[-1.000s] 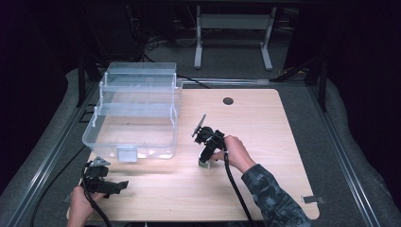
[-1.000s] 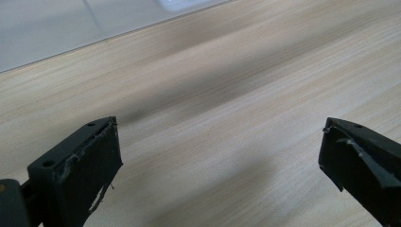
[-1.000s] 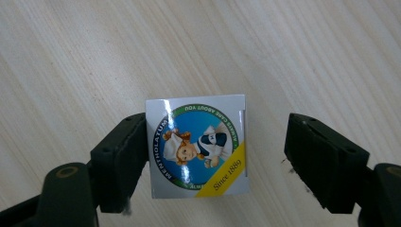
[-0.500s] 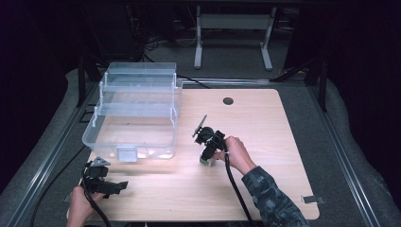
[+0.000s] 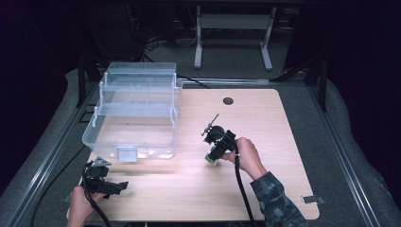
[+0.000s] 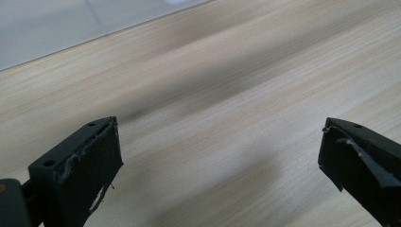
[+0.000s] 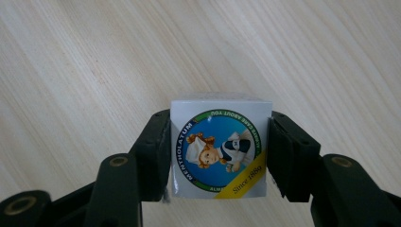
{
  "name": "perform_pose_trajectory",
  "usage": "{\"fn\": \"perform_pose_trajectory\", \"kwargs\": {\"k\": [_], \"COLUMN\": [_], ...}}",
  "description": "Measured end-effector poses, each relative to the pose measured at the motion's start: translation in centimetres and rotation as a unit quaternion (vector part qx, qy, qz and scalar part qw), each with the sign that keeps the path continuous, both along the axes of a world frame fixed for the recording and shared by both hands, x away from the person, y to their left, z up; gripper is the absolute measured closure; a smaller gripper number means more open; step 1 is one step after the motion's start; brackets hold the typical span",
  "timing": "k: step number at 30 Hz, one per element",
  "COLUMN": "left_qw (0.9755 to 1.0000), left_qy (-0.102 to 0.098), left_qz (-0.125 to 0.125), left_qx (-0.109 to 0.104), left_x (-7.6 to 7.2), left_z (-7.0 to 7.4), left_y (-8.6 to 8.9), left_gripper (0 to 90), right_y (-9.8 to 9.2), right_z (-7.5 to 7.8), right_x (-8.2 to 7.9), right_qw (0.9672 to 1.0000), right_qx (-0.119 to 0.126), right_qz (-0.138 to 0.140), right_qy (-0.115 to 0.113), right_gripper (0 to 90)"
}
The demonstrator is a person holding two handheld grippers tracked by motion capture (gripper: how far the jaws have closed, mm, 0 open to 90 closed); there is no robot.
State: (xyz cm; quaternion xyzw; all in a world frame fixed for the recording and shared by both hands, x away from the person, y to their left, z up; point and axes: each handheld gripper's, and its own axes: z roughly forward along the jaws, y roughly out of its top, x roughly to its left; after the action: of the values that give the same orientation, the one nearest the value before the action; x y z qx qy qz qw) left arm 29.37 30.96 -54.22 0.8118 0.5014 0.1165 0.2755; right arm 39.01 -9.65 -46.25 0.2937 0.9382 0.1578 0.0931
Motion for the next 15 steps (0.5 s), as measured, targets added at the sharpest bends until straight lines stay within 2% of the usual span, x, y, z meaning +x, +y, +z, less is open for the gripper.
{"fn": "perform_pose_trajectory", "kwargs": {"k": [15], "left_qw": [1.0000], "left_qy": [0.003], "left_qz": [0.003], "left_qx": [0.003], "left_x": [0.1], "left_z": [0.0], "left_y": [0.0], "left_gripper": [0.6], "right_y": [-4.7], "right_z": [1.4], "right_x": [-0.9], "right_qw": [0.9988], "right_qx": [0.007], "right_qz": [-0.048], "right_qy": [-0.008], "right_gripper": [46.3]}}
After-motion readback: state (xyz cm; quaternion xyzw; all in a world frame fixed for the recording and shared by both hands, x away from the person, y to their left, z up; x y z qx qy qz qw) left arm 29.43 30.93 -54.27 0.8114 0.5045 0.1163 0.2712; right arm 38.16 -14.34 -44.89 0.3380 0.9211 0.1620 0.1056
